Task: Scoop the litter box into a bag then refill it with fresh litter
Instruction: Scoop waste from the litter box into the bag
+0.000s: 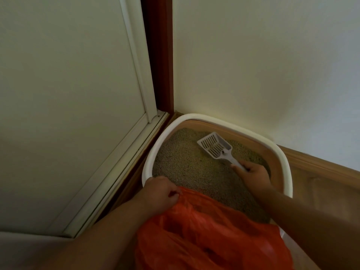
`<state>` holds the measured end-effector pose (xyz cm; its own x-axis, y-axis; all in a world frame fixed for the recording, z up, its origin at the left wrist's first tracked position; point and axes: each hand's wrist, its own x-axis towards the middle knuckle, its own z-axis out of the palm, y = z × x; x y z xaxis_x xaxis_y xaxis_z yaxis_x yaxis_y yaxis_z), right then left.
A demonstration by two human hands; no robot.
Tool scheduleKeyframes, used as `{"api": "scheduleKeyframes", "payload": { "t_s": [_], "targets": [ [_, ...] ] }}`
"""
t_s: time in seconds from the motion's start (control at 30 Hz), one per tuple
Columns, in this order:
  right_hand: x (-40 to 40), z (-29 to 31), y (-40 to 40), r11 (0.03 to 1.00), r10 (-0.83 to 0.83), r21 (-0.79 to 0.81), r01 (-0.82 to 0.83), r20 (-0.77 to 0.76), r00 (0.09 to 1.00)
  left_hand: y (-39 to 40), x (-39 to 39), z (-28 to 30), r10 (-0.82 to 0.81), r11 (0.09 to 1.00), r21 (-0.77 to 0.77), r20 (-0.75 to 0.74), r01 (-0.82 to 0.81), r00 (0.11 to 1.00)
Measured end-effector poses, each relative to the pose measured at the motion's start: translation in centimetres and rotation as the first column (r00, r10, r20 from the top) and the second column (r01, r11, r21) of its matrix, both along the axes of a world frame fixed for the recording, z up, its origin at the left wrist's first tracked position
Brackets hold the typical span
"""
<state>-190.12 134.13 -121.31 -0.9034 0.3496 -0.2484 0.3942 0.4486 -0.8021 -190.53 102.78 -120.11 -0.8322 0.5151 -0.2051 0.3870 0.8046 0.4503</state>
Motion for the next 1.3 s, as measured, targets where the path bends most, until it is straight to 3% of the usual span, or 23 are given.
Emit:
{"api": "scheduleKeyframes", "payload": {
  "t_s": [0.07,0.27,0.47,1.0,1.3],
  "targets": [
    [0.5,0.5,0.6,0.999,0.035,-0.020,-0.035,-0.002,0.999,0.1,0.0,0.1,0.000,1.000,-0.010,0.001,0.000,1.000],
    [-0.1,2.8,2.0,0.932,0.350,0.046,-0.359,0.142,0.926,-0.1,0.2,0.3,-0.001,1.000,0.008,0.018,0.001,1.000],
    [-1.5,2.8,1.0,0.858,0.448,0.172,-0.483,0.209,0.869,-0.4,0.3,0.6,-0.022,0.999,0.047,0.043,0.020,0.999],
    [-5.8,1.4,-7.9,0.777,0.540,0.249,-0.578,0.208,0.815,-0.7,0.2,-0.1,-0.027,0.999,0.031,0.041,0.026,0.999],
    [-4.3,-0.6,-8.4,0.888,0.461,-0.036,-0.459,0.060,0.886,-0.6,0.3,0.3,-0.033,0.999,0.028,0.043,0.032,0.999]
  ]
}}
